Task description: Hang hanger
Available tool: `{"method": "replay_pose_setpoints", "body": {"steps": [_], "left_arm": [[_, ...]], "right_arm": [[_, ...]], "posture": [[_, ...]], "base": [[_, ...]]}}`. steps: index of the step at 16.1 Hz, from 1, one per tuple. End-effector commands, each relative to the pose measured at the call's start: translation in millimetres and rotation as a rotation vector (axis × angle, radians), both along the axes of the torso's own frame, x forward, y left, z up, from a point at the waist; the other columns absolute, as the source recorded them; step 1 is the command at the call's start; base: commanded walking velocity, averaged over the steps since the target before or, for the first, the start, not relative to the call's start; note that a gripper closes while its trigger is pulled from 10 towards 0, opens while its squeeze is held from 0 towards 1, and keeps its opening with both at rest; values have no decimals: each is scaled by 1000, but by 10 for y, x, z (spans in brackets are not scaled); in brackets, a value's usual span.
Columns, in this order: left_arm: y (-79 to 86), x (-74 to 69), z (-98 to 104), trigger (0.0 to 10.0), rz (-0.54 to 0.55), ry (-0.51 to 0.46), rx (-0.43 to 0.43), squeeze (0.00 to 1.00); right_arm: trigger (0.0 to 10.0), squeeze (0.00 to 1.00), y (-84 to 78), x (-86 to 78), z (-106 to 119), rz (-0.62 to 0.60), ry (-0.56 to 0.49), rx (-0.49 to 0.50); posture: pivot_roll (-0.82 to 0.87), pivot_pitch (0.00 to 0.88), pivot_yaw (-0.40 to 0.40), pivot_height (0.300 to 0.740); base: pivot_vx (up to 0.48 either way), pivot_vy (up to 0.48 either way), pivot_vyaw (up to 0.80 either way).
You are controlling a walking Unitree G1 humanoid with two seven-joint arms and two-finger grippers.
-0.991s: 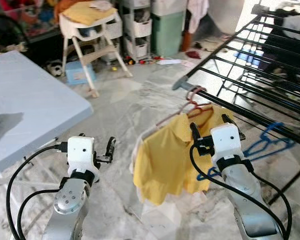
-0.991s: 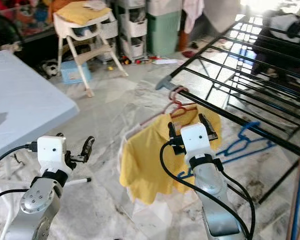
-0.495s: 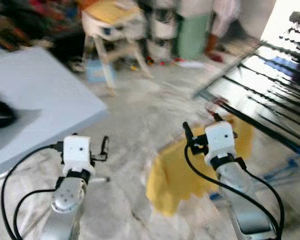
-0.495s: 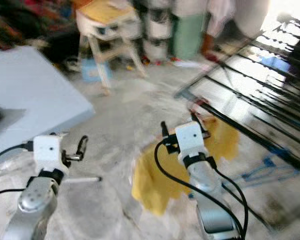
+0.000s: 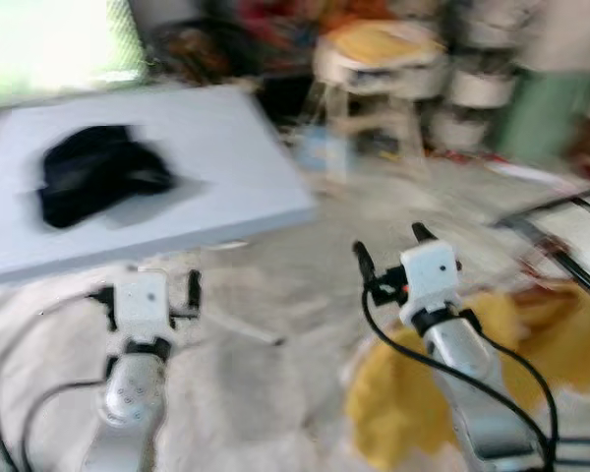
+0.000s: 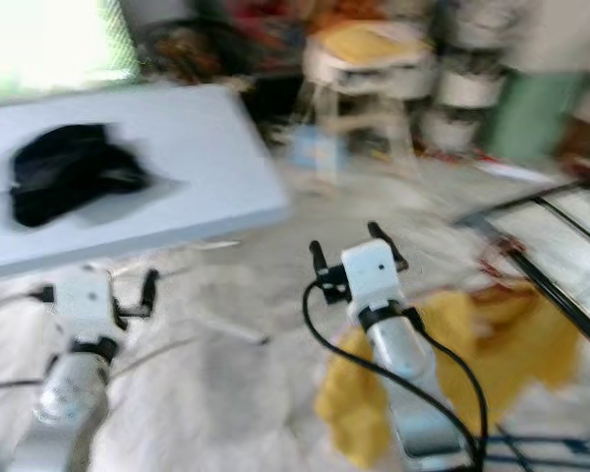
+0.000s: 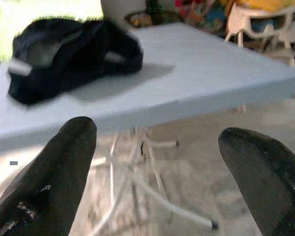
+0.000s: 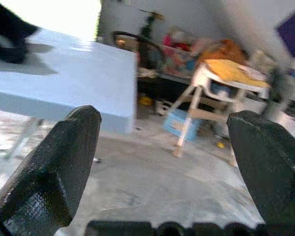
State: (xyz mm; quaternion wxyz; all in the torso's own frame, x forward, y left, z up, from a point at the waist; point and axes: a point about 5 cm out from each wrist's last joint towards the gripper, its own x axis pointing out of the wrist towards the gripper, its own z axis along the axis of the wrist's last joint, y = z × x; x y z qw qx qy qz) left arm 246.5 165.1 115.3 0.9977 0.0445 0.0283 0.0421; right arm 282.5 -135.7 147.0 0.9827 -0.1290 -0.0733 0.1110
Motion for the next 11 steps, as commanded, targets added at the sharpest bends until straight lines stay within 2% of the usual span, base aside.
{"method": "replay_pose_setpoints", "body": {"steps": [1,6,9,11], "left_arm": [[18,0,22,10000,-7,-2,2,0],[25,-1,23,10000,8,-6,17,0],[32,-4,9,10000,13,1,4,0],[17,11,-6,10000,-2,10,-16,0]], "right_arm": [[10000,0,18,8,34,14,-12,16],[10000,0,62,6,26,45,-5,25],[10000,0,37,3,13,32,5,46],[10000,0,30,17,-45,20,53,46]], "posture": [[7,15,-10,740],[6,13,-14,740],[6,13,-14,740],[-3,13,-12,740]], "base": [[0,0,800],[0,0,777],[0,0,0],[0,0,0]]}}
